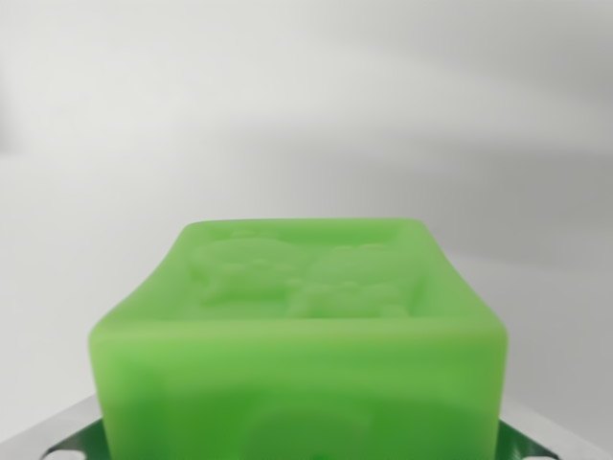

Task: Stack cube

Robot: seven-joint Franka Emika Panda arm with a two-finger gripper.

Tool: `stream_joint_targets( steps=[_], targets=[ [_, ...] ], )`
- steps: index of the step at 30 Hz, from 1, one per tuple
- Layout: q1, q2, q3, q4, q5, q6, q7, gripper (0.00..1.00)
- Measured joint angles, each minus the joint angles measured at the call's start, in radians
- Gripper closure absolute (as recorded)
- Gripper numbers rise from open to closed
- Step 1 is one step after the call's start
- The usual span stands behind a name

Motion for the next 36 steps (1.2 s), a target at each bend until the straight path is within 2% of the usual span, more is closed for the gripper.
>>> stream_joint_targets(
  steps=[36],
  targets=[
    [0.113, -0.035, 0.006, -0.01, -0.006, -0.025, 0.041, 1.0]
  ],
)
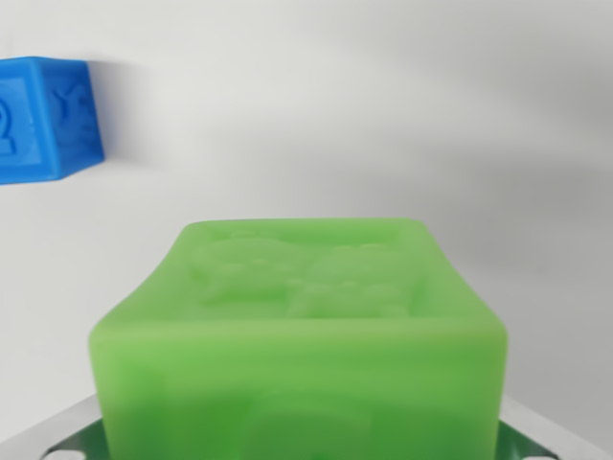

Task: Stack cube

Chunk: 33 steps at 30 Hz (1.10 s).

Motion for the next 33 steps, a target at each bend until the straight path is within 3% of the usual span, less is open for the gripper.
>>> stream_joint_targets(
  steps=[33],
  targets=[
    [0.104, -0.014, 0.006, 0.02, -0.004, -0.035, 0.037, 1.0]
  ],
)
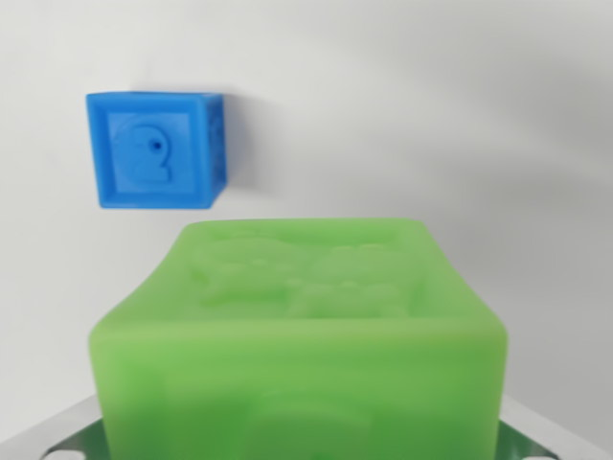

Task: Stack cube

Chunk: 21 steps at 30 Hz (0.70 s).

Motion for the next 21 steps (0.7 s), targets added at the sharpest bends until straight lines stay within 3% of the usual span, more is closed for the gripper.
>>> stream_joint_targets(
  steps=[21],
  targets=[
    [0.061, 0.0, 0.004, 0.027, -0.002, -0.027, 0.021, 1.0]
  ],
)
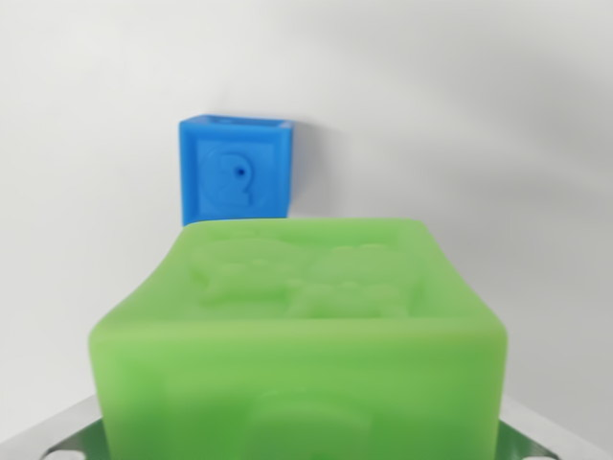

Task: Stack cube

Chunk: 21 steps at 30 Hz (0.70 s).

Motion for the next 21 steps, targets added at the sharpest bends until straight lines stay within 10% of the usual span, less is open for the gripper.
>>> stream_joint_targets(
  steps=[21],
  targets=[
    [0.057, 0.006, 0.004, 0.036, -0.002, -0.029, 0.018, 1.0]
  ],
)
